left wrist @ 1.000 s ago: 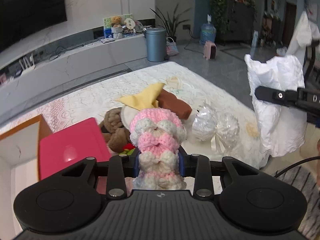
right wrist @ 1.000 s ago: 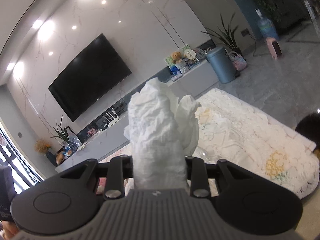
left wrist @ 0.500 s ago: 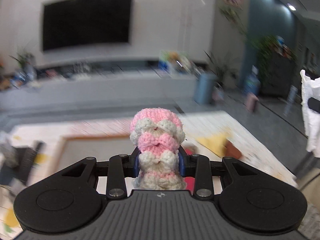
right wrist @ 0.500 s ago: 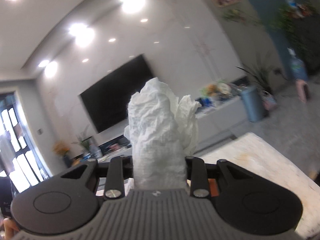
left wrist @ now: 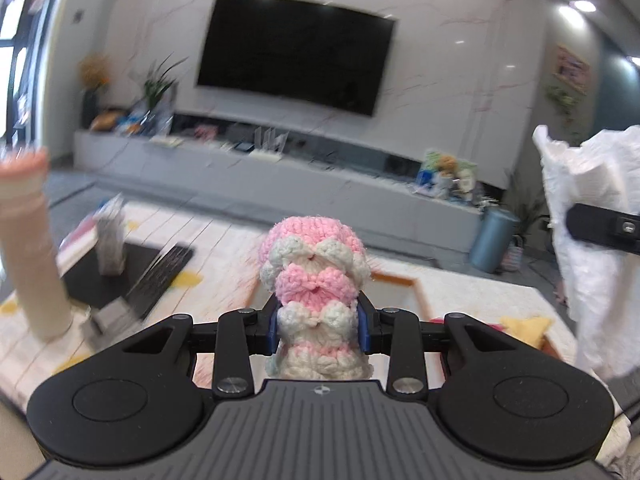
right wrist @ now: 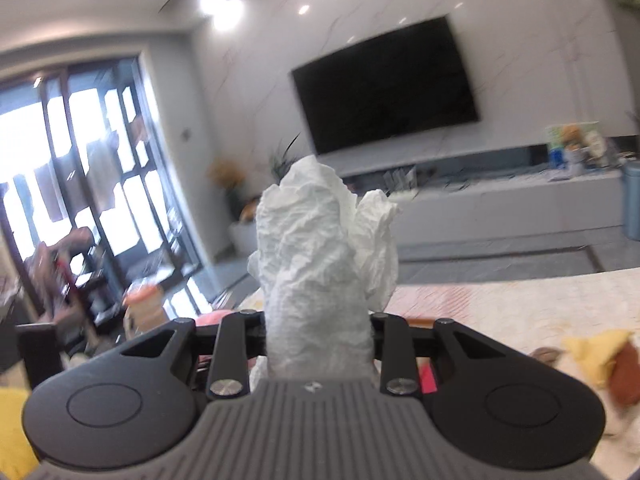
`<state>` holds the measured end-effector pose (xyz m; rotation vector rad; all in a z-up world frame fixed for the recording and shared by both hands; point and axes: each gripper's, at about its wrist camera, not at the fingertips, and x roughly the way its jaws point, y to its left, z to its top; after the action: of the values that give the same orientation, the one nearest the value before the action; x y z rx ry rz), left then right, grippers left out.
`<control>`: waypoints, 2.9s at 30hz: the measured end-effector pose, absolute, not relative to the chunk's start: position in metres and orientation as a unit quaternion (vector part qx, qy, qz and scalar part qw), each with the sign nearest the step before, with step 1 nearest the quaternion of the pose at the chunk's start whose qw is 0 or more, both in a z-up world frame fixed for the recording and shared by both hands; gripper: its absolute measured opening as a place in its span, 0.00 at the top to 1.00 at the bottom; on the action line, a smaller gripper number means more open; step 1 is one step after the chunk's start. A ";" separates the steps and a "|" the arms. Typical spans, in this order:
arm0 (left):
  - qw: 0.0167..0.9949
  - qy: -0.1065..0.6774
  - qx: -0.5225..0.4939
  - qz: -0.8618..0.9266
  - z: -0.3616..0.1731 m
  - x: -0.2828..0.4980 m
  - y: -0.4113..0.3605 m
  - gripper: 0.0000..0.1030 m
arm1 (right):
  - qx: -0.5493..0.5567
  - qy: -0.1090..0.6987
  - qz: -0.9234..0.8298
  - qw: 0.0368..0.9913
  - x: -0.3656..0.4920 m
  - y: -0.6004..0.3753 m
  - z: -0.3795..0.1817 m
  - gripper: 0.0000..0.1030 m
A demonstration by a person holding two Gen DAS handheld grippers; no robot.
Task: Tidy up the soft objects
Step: 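Carry the knitted hat and tissue bundle over the cardboard box with both tools, then open both tools to drop the hat and tissue into the box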
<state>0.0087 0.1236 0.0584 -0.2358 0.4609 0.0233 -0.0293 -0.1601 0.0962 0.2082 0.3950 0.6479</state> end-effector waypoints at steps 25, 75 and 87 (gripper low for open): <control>0.924 0.366 -0.111 -0.006 0.002 0.046 0.150 0.61 | 0.010 0.398 0.329 0.856 0.074 -0.028 -0.018 0.72; 0.953 0.238 -0.173 0.077 0.029 0.013 0.182 0.00 | -0.060 0.427 0.323 0.843 0.075 -0.013 -0.023 0.28; 0.959 0.224 -0.155 0.071 0.037 0.009 0.169 0.00 | -0.031 0.410 0.329 0.850 0.063 -0.039 -0.003 0.31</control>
<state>0.0089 0.1692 0.0367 -0.3137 0.4551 0.1443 0.0627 -0.0394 -0.0027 -0.0645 0.8639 0.6936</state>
